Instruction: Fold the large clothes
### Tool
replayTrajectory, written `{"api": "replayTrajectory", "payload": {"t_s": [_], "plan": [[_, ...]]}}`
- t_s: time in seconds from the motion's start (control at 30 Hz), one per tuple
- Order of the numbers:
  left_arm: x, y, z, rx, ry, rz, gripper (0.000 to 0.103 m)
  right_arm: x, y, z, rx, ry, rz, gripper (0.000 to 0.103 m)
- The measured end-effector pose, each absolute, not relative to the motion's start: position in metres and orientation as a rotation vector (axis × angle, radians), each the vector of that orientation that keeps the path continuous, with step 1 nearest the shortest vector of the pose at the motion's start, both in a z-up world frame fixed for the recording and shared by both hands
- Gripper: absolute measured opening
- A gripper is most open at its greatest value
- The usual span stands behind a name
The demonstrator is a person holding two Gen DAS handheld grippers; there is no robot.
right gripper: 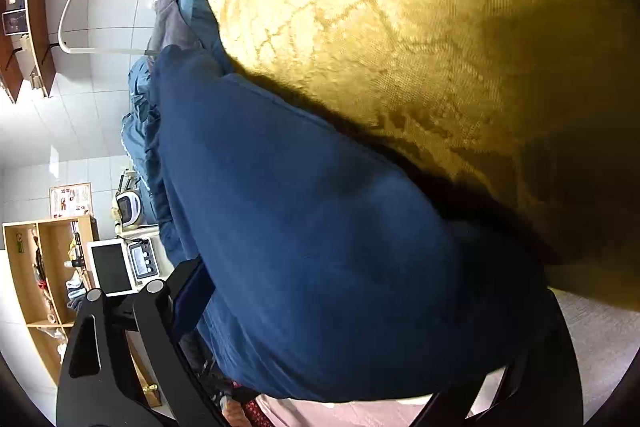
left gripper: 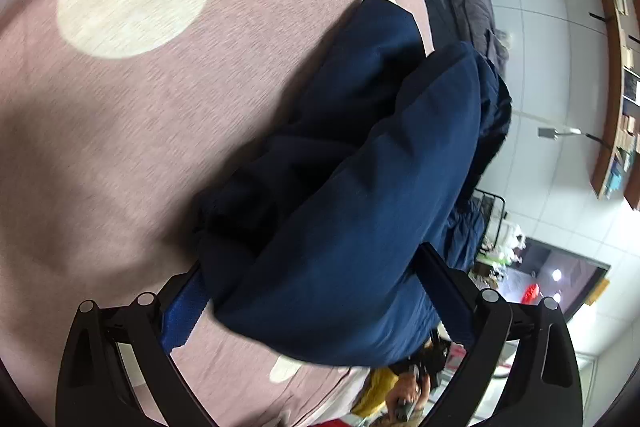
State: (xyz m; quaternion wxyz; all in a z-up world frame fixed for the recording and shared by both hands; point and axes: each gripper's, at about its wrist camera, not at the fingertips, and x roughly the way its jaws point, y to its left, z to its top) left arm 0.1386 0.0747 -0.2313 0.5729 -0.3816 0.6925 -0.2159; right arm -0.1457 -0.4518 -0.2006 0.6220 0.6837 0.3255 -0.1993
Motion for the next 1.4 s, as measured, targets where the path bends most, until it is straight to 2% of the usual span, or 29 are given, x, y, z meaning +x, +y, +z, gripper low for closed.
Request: {"api": "replayTrajectory", "payload": {"t_s": [0.13, 0.3, 0.43, 0.63, 0.67, 0.77, 0.83, 0.87, 0.93, 1.0, 1.07, 1.2, 1.4], "plan": [[0.134, 0.106, -0.223, -0.803, 1.619, -0.520, 0.094, -0.146, -0.452, -0.202, 1.573, 0.766, -0.452, 0.092], [0.179, 0.125, -0.188, -0.732, 1.484, -0.597, 0.094, -0.141, -0.454, -0.201, 1.562, 0.807, -0.457, 0.092], [0.225, 0.084, -0.196, -0.670, 1.530, -0.714, 0.094, -0.140, -0.452, -0.199, 1.564, 0.819, -0.465, 0.092], [0.248, 0.014, -0.228, -0.403, 1.638, -0.757, 0.094, -0.142, -0.451, -0.197, 1.544, 0.826, -0.482, 0.092], [0.250, 0.005, -0.235, -0.366, 1.654, -0.748, 0.097, -0.142, -0.452, -0.197, 1.540, 0.826, -0.485, 0.092], [0.250, -0.010, -0.232, -0.293, 1.629, -0.741, 0.097, -0.141, -0.452, -0.195, 1.514, 0.829, -0.499, 0.091], [0.252, -0.011, -0.230, -0.273, 1.628, -0.744, 0.096, -0.139, -0.451, -0.192, 1.491, 0.840, -0.519, 0.087], [0.252, -0.009, -0.229, -0.274, 1.627, -0.749, 0.093, -0.139, -0.451, -0.191, 1.482, 0.844, -0.531, 0.083], [0.253, -0.003, -0.226, -0.290, 1.624, -0.745, 0.079, -0.138, -0.449, -0.183, 1.464, 0.849, -0.566, 0.076], [0.248, -0.008, -0.217, -0.283, 1.612, -0.748, 0.061, -0.134, -0.445, -0.170, 1.420, 0.865, -0.596, 0.065], [0.240, -0.014, -0.207, -0.234, 1.587, -0.739, 0.051, -0.127, -0.439, -0.157, 1.357, 0.889, -0.611, 0.050], [0.231, -0.012, -0.185, -0.259, 1.539, -0.710, 0.031, -0.117, -0.430, -0.124, 1.213, 0.934, -0.601, 0.037], [0.206, -0.005, -0.133, -0.350, 1.427, -0.759, 0.025, -0.086, -0.401, -0.065, 1.020, 0.946, -0.484, 0.031]]}}
